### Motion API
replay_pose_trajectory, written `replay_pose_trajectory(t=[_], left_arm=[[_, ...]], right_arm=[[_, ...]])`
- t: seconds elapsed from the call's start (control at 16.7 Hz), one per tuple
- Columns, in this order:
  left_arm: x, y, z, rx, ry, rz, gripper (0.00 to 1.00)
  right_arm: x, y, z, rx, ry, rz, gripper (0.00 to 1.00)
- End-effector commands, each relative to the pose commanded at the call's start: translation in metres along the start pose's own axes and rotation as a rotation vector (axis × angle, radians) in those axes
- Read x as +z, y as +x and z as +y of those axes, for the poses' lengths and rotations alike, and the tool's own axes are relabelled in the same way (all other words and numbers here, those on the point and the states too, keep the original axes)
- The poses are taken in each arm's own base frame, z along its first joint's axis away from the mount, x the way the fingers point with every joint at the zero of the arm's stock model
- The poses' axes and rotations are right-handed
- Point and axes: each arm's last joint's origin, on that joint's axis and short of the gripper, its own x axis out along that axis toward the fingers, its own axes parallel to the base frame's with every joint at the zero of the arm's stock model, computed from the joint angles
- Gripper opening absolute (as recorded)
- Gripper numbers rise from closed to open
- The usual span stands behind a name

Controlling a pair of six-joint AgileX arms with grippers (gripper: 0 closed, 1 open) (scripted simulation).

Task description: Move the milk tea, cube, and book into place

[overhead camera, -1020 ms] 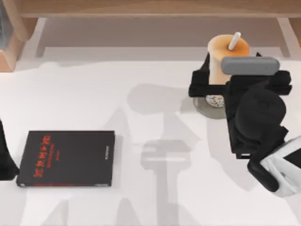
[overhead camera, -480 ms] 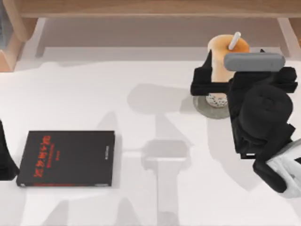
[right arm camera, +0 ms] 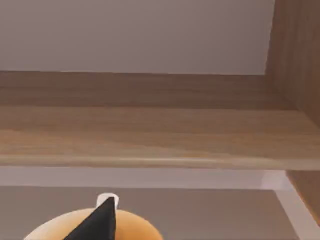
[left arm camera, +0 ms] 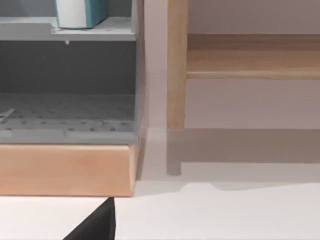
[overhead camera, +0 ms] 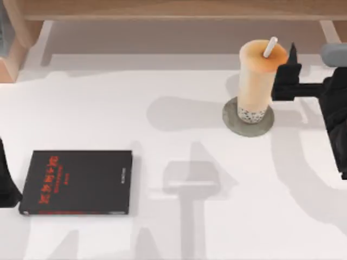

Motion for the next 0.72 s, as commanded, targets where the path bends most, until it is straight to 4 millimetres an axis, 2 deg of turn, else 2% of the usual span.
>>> replay_pose_trajectory(t=[0.18, 0.36, 0.54, 0.72], left_arm=[[0.0, 0.0, 0.0, 0.0, 0.0, 0.0, 1.0], [0.0, 0.0, 0.0, 0.0, 0.0, 0.0, 1.0], [0.0, 0.0, 0.0, 0.0, 0.0, 0.0, 1.0], [0.0, 0.0, 0.0, 0.0, 0.0, 0.0, 1.0]], right_arm=[[0.021, -0.028, -0.039, 0.001, 0.008, -0.016, 1.0], [0.028, -0.065, -0.074, 0.002, 0.017, -0.039, 1.0], [0.019, -0.101, -0.098, 0.006, 0.022, -0.057, 1.0], [-0.001, -0.125, -0.112, 0.012, 0.022, -0.054, 1.0]])
